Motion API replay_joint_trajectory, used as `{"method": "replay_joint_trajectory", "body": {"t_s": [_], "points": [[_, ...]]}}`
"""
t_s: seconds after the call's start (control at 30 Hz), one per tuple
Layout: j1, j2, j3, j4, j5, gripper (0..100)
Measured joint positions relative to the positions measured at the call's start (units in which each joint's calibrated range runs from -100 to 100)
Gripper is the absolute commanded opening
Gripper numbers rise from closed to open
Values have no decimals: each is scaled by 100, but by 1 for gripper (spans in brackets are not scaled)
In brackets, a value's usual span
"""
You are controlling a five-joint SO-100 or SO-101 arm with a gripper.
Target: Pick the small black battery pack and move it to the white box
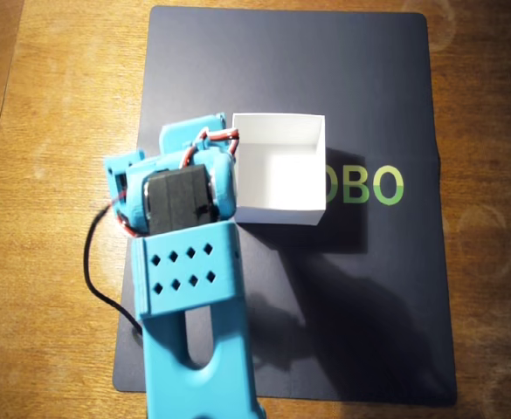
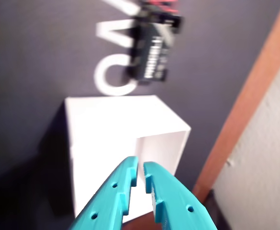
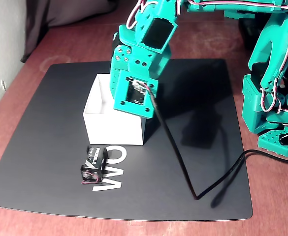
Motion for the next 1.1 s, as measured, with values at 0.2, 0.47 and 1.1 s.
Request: {"method": "replay_joint_trajectory", "body": {"t_s": [0.2,0.47,1.1], "points": [[-717,153,-9,-270,-483,1],[-1360,831,-191,-279,-1440,1],[-1150,2339,-1264,-855,-1640,1]]}}
